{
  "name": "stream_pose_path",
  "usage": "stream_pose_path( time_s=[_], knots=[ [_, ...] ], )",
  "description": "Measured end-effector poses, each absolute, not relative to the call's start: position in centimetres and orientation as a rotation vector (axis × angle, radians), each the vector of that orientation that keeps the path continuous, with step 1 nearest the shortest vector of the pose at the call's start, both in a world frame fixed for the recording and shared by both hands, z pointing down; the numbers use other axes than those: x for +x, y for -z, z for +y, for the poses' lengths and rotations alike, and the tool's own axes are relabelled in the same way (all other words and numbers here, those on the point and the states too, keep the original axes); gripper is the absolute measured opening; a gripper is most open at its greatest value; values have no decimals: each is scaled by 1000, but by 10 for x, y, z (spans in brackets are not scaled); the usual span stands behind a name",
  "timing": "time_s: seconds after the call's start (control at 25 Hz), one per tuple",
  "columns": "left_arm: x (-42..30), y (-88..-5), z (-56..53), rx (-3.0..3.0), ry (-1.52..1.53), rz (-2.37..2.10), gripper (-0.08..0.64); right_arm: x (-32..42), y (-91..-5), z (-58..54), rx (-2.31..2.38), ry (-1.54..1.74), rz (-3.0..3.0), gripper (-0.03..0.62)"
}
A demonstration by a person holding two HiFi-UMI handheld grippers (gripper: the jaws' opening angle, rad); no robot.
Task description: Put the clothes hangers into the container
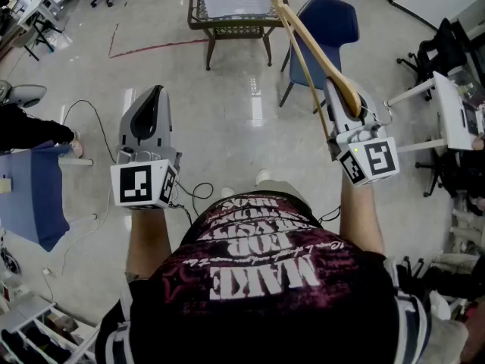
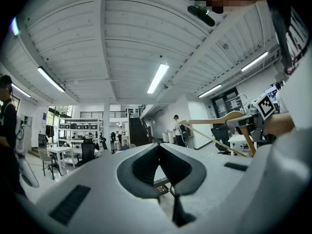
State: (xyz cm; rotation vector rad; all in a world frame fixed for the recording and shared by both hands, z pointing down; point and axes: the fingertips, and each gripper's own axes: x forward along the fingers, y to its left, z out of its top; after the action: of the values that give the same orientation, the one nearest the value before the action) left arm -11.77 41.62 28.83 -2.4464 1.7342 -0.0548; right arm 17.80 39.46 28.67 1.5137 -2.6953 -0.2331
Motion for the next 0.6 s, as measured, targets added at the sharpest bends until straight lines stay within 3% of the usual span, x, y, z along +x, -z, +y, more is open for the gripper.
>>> stream_pose_path(
  time_s=[0.6],
  knots=[
    [-133,-319,423,-2535,154,1714,8,145,-285,402,1471,163,-2744,60]
  ],
)
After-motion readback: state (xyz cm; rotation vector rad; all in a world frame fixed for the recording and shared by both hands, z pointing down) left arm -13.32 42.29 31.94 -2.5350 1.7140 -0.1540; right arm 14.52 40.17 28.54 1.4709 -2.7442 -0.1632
